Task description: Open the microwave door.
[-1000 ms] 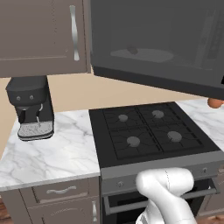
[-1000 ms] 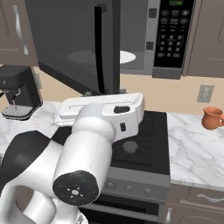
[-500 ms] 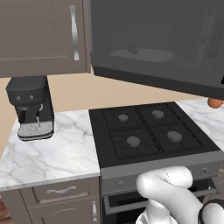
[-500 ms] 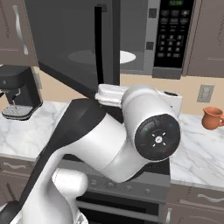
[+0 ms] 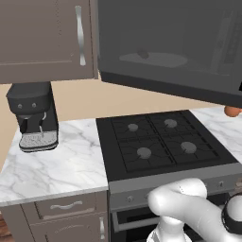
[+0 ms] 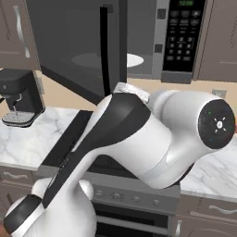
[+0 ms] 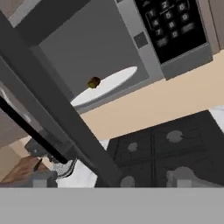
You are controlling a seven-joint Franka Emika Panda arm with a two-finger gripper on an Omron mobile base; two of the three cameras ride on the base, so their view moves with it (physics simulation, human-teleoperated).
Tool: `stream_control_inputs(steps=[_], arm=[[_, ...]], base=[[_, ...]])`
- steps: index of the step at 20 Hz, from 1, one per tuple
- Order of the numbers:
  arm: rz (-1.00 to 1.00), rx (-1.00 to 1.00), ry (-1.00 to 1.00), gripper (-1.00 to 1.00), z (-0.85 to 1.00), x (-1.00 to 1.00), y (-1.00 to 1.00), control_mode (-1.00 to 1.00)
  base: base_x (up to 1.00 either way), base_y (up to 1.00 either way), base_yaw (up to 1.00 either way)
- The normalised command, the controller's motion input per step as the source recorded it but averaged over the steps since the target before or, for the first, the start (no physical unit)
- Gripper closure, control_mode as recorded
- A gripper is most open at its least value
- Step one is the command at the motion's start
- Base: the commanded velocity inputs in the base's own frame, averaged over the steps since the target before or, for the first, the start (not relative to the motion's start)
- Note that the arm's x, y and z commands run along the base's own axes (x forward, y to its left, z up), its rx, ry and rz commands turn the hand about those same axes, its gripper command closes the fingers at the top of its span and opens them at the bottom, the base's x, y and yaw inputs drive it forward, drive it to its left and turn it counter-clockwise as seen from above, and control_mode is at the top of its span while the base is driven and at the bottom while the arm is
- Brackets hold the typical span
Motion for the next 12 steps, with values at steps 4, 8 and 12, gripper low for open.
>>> stream_control_inputs(steps=[4,8,12], arm=[[0.00,0.32,0.09,-1.00,-0.52,0.42,0.00,-1.00],[0.00,0.32,0.11,-1.00,0.00,0.56,0.00,-1.00],[0.00,0.26,0.13,-1.00,0.00,0.68,0.00,-1.00]], base=[[0.00,0.00,0.00],[0.00,0.00,0.00],[0.00,0.00,0.00]])
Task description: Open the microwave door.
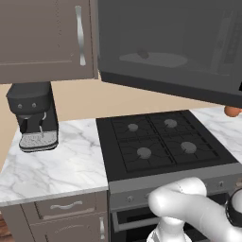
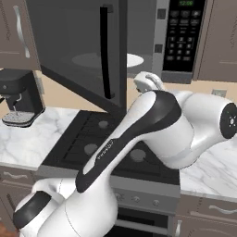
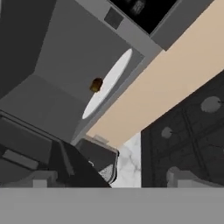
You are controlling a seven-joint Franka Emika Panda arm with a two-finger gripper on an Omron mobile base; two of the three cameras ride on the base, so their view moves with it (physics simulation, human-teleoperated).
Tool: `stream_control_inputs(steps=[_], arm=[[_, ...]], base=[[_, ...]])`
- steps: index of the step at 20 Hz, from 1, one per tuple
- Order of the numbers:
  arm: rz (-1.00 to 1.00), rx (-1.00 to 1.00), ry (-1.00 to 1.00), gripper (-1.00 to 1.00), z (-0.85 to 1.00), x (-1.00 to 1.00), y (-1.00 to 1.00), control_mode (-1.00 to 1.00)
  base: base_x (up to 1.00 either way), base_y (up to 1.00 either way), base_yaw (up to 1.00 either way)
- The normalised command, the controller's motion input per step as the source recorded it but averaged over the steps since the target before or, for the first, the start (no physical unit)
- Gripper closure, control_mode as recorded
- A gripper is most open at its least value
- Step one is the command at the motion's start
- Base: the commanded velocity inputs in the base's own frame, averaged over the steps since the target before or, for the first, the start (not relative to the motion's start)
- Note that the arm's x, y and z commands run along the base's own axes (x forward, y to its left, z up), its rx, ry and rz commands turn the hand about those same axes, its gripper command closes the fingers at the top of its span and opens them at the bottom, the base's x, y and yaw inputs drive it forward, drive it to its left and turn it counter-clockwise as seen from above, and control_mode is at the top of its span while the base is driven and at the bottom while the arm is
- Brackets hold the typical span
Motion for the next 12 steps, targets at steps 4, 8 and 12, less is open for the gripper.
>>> stream_control_inputs(steps=[4,8,12], arm=[[0.00,0.19,0.13,-1.00,0.00,0.72,0.00,-1.00],[0.00,0.16,0.14,-1.00,0.00,0.63,0.05,-1.00],[0.01,0.17,0.20,-1.00,0.00,0.43,0.15,-1.00]], base=[[0.00,0.00,0.00],[0.00,0.00,0.00],[0.00,0.00,0.00]])
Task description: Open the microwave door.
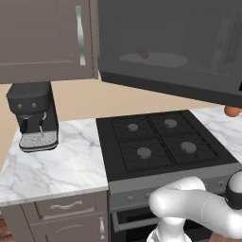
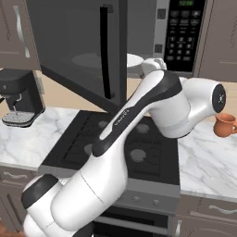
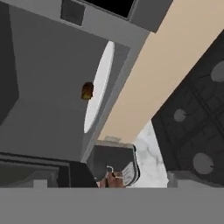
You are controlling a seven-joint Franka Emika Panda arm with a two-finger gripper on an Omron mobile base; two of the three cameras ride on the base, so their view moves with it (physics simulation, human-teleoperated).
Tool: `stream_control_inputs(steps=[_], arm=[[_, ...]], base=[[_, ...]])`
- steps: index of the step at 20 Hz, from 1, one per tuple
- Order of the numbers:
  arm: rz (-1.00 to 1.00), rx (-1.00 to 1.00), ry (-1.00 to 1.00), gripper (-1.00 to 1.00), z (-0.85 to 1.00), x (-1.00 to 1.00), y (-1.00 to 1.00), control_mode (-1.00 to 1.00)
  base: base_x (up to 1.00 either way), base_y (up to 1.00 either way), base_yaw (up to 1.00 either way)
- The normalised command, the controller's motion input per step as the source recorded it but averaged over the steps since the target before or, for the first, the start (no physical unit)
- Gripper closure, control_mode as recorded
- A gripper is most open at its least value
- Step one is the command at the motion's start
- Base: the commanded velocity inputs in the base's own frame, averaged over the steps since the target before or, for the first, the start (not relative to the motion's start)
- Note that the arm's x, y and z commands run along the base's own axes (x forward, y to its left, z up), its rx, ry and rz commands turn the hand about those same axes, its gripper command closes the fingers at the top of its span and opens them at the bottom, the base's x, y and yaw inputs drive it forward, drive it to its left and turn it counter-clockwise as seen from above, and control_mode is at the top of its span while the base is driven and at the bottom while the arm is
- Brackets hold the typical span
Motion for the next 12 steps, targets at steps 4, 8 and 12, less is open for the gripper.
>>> stream_control_inputs(steps=[4,8,12], arm=[[0.07,0.11,0.17,-1.00,0.00,0.12,0.35,-1.00],[0.15,0.04,0.16,-1.00,0.00,-0.02,0.60,-1.00],[0.25,0.03,0.13,-1.00,0.00,-0.22,0.70,-1.00]], base=[[0.00,0.00,0.00],[0.00,0.00,0.00],[0.00,0.00,0.00]])
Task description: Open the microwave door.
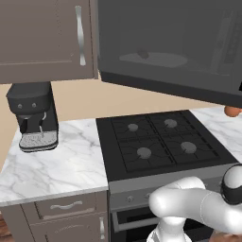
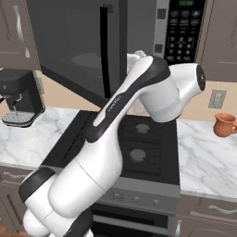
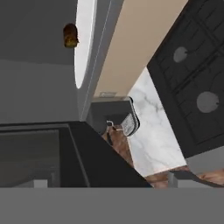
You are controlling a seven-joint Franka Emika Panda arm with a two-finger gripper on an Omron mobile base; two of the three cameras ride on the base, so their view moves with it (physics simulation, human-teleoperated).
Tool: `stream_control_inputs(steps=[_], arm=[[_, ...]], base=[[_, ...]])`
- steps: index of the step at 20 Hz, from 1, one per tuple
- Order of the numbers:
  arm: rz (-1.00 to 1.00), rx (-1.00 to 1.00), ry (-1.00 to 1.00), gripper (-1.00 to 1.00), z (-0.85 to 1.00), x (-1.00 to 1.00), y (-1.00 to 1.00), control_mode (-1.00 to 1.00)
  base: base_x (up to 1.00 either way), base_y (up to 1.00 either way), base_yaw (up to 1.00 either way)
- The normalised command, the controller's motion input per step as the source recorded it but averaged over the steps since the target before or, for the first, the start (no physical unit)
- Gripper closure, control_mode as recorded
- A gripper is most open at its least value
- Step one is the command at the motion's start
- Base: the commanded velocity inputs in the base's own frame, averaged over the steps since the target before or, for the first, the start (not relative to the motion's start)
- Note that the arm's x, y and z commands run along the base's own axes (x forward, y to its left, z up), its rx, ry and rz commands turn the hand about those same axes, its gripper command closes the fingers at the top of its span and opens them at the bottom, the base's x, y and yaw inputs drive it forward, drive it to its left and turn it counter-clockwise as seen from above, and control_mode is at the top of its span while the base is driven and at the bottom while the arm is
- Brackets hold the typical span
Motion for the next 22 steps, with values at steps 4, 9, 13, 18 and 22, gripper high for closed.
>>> stream_control_inputs(steps=[4,9,13,18,22], arm=[[0.31,0.00,0.10,-1.00,0.00,-0.21,0.95,-1.00],[0.35,0.00,0.10,-1.00,0.00,-0.26,0.98,-1.00],[0.41,0.03,0.09,-1.00,0.10,-0.46,0.84,-1.00],[0.32,0.08,0.05,-1.00,0.18,-0.46,0.94,-1.00],[0.03,0.03,0.00,-1.00,0.10,-0.36,1.00,-1.00]], base=[[0.00,0.00,0.00],[0.00,0.00,0.00],[0.00,0.00,0.00],[0.00,0.00,0.00],[0.00,0.00,0.00]])
